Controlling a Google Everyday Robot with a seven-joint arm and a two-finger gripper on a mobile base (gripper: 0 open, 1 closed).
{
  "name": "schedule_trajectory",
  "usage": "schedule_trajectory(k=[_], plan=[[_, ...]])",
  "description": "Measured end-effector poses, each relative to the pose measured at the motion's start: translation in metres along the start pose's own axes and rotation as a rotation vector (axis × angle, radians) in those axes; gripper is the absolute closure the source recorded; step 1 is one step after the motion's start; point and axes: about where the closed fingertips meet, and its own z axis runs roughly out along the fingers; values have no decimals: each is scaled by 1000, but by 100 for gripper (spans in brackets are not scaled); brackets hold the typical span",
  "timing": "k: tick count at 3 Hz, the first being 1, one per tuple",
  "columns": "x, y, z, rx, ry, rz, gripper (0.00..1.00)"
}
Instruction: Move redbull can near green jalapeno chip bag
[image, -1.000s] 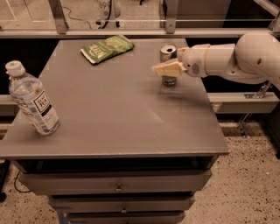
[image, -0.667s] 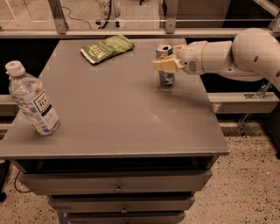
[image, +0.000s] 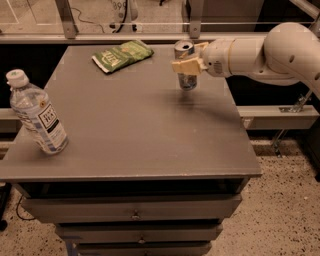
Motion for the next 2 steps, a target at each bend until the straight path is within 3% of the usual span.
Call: schedule_trajectory(k=[1, 2], plan=[[0, 0, 0, 0, 0, 0, 100], [-10, -1, 4, -3, -58, -1, 100]])
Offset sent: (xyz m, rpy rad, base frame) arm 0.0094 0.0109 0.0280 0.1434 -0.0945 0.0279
